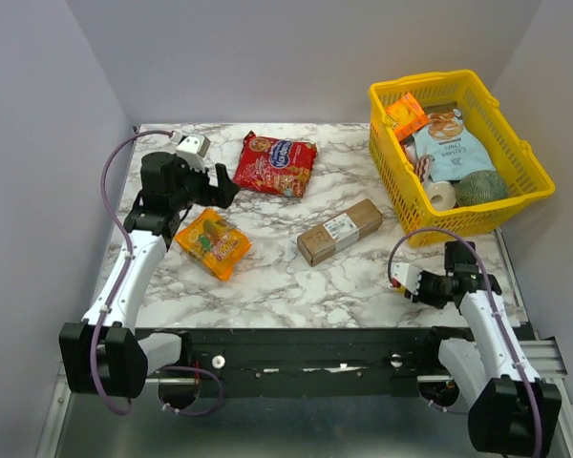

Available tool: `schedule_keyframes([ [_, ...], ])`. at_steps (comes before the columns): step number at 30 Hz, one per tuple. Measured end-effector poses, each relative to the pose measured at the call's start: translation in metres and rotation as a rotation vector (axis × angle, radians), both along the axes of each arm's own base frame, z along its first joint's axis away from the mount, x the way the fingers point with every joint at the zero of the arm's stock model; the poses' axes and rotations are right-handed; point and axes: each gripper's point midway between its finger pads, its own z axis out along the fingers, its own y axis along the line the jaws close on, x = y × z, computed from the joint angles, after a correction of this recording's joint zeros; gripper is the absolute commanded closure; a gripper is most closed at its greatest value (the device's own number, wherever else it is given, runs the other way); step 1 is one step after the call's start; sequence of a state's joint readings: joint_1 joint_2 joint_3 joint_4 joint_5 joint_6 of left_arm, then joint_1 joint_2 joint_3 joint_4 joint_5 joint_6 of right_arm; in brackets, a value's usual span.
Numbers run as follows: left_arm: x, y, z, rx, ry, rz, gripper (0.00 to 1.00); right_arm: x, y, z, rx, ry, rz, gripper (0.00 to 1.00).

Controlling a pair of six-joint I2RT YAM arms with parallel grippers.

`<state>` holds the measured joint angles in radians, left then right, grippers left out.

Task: Unpack the express box

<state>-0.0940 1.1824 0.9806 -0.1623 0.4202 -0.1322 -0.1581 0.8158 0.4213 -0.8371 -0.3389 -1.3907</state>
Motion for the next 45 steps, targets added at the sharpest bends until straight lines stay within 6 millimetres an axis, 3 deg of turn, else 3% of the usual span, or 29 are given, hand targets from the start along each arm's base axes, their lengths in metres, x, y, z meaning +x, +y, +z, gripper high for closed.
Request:
schedule_keyframes([
  [4, -0.014, -0.010, 0.003, 0.064, -0.044, -0.098, 0.01, 0.005, 0.039, 0.014, 0.041, 0.010, 0.196, 0.79],
  [7, -0.030, -0.019, 0.006, 0.131, -0.088, -0.197, 0.01, 0.016, 0.083, 0.034, 0.106, 0.081, 0.304, 0.82],
  [11, -0.055, -0.030, 0.009, 0.245, -0.163, -0.332, 0.02, 0.040, 0.134, 0.055, 0.232, 0.175, 0.275, 0.83],
  [15, -0.089, -0.048, 0.020, 0.368, -0.288, -0.492, 0.05, 0.056, 0.170, 0.090, 0.348, 0.187, 0.210, 0.86],
  [20, -0.144, -0.101, 0.052, 0.454, -0.502, -0.757, 0.09, 0.079, 0.210, 0.140, 0.481, 0.207, 0.133, 0.87],
  [24, -0.167, -0.138, 0.066, 0.562, -0.669, -0.913, 0.11, 0.088, 0.236, 0.168, 0.539, 0.219, 0.125, 0.88],
  [30, -0.166, -0.162, 0.039, 0.765, -0.801, -1.010, 0.14, 0.077, 0.253, 0.180, 0.564, 0.252, 0.126, 0.89],
  [38, -0.142, -0.178, 0.033, 0.881, -0.906, -1.010, 0.25, 0.068, 0.257, 0.182, 0.575, 0.289, 0.094, 0.92],
  [45, -0.134, -0.189, 0.013, 0.947, -0.922, -1.080, 0.32, 0.065, 0.262, 0.183, 0.587, 0.310, 0.072, 0.93],
])
